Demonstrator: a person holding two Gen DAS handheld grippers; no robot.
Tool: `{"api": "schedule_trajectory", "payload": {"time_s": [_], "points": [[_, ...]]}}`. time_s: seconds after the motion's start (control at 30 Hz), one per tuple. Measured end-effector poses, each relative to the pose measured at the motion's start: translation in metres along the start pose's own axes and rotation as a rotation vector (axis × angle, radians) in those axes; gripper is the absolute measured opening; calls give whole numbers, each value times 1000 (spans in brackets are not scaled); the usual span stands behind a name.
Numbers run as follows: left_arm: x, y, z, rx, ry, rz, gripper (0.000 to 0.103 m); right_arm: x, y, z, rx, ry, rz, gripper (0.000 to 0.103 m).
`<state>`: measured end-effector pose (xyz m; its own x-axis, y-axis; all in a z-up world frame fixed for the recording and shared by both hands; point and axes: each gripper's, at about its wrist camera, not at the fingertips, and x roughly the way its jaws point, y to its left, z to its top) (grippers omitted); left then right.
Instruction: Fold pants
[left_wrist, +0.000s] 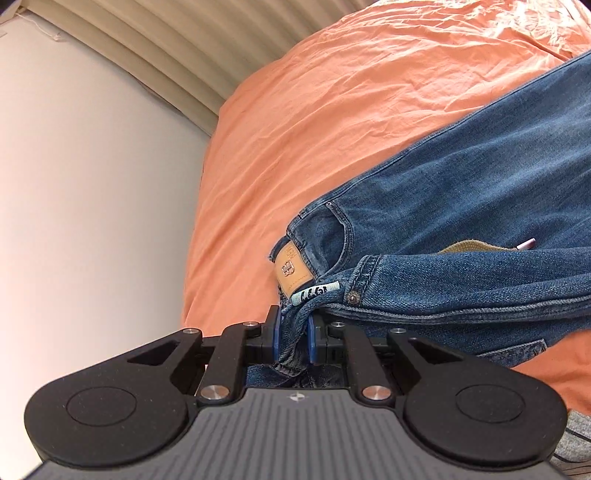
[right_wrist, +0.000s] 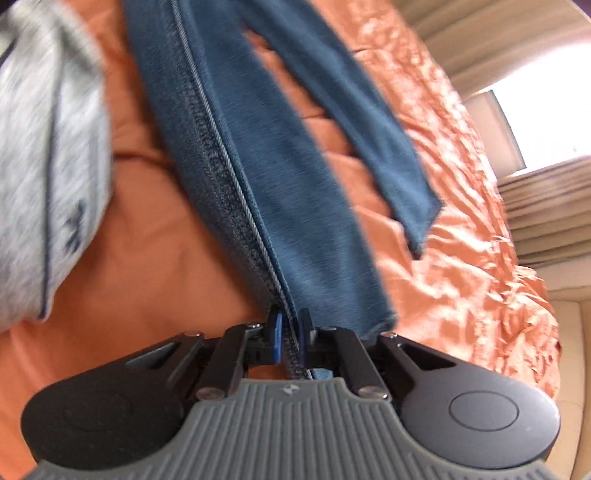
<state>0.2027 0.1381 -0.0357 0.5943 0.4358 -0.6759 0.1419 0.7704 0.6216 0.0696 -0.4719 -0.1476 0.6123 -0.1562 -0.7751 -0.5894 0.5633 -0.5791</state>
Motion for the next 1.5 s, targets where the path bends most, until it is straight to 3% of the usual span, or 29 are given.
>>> {"api": "schedule_trajectory", "payload": {"time_s": [0.17,0.43,0.67,0.8,1.0,1.17,1.33,1.5], "points": [[-1,11,1,-33,-39,13,15,-15,-40,24,78,-75,-128,0],[0,40,29,-115,-110,47,15,1,-109,77,153,-88,-261,0],[37,46,70,-128,-100,59,14,61,-158,133,147,-38,-291,0],[78,39,94,-104,-47,47,14,116,-180,163,167,15,-252,0],[163,2,115,-32,82,4,14,221,-174,196,118,146,-168,0],[211,-17,117,-6,149,-30,15,277,-162,201,84,213,-138,0],[218,-19,108,-8,144,-42,14,292,-157,203,106,225,-152,0],[181,-2,88,-95,50,-24,14,254,-161,198,165,159,-255,0]]}}
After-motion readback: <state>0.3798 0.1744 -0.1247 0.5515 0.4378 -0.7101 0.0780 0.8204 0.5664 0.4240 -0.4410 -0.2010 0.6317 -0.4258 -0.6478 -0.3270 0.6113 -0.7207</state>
